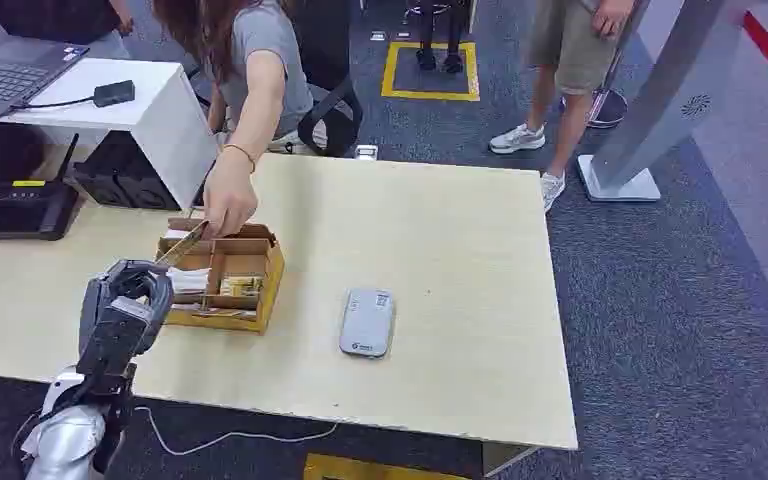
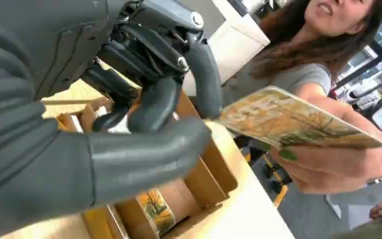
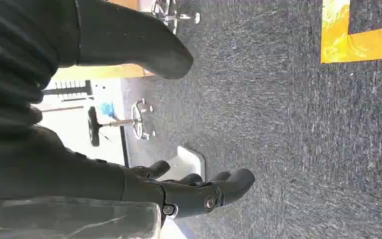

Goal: Pass the card to the sensor for recognition and then transmit it.

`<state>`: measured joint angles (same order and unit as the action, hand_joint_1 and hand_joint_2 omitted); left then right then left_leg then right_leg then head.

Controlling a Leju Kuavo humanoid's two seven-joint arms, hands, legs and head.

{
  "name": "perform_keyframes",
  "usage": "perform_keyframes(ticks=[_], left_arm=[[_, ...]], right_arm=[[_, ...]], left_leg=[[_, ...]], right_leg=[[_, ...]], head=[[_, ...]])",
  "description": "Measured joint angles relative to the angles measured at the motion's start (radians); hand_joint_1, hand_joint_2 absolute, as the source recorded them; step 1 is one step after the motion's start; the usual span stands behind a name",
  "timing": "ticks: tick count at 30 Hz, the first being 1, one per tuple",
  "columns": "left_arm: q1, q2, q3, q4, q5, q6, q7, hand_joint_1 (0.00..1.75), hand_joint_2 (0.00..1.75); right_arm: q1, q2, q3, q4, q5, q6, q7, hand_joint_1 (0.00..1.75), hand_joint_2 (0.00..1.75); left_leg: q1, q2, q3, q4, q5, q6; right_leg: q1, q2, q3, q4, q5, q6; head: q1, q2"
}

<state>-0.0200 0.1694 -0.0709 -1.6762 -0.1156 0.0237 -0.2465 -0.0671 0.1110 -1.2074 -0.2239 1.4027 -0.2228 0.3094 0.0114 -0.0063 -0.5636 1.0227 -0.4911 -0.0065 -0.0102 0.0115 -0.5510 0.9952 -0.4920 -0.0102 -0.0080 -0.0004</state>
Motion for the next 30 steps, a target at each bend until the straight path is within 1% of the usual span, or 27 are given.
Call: perform_keyframes(ticks=[8, 11, 20, 24, 29, 30], left_arm=[[0.013, 0.000, 0.021, 0.000, -0.013, 0.013, -0.006, 0.00, 1.75], [0.014, 0.000, 0.027, 0.000, -0.033, 0.027, -0.006, 0.00, 1.75], [0.014, -0.010, 0.029, 0.000, -0.069, 0.054, -0.007, 0.00, 1.75], [0.013, -0.015, 0.029, 0.000, -0.093, 0.077, -0.011, 0.00, 1.75], [-0.003, -0.023, 0.029, 0.000, -0.100, 0.085, -0.013, 0.00, 1.75], [-0.009, -0.024, 0.029, 0.000, -0.100, 0.085, -0.013, 0.52, 1.75]], right_arm=[[0.002, 0.000, 0.000, 0.000, -0.002, 0.001, 0.001, 0.00, 1.75], [0.003, 0.000, 0.000, 0.000, 0.000, -0.002, 0.001, 0.00, 1.75], [0.003, 0.000, 0.000, 0.000, 0.000, -0.006, -0.010, 0.00, 1.75], [0.002, 0.000, 0.000, 0.000, 0.001, -0.003, -0.010, 0.00, 1.75], [0.002, 0.000, 0.000, 0.000, 0.011, 0.000, -0.010, 0.00, 1.75], [0.002, 0.000, 0.001, 0.000, 0.013, 0.001, -0.010, 0.00, 1.75]], left_leg=[[0.000, 0.000, 0.000, 0.000, 0.000, 0.000], [0.000, 0.000, 0.000, 0.000, 0.000, 0.000], [0.000, 0.000, 0.000, 0.000, 0.000, 0.000], [0.000, 0.000, 0.000, 0.000, 0.000, 0.000], [0.000, 0.000, 0.000, 0.000, 0.000, 0.000], [0.000, 0.000, 0.000, 0.000, 0.000, 0.000]], right_leg=[[0.000, 0.000, 0.000, 0.000, 0.000, 0.000], [0.000, 0.000, 0.000, 0.000, 0.000, 0.000], [0.000, 0.000, 0.000, 0.000, 0.000, 0.000], [0.000, 0.000, 0.000, 0.000, 0.000, 0.000], [0.000, 0.000, 0.000, 0.000, 0.000, 0.000], [0.000, 0.000, 0.000, 0.000, 0.000, 0.000]], head=[[0.000, 0.000], [0.000, 0.000], [0.000, 0.000], [0.000, 0.000], [0.000, 0.000], [0.000, 0.000]])
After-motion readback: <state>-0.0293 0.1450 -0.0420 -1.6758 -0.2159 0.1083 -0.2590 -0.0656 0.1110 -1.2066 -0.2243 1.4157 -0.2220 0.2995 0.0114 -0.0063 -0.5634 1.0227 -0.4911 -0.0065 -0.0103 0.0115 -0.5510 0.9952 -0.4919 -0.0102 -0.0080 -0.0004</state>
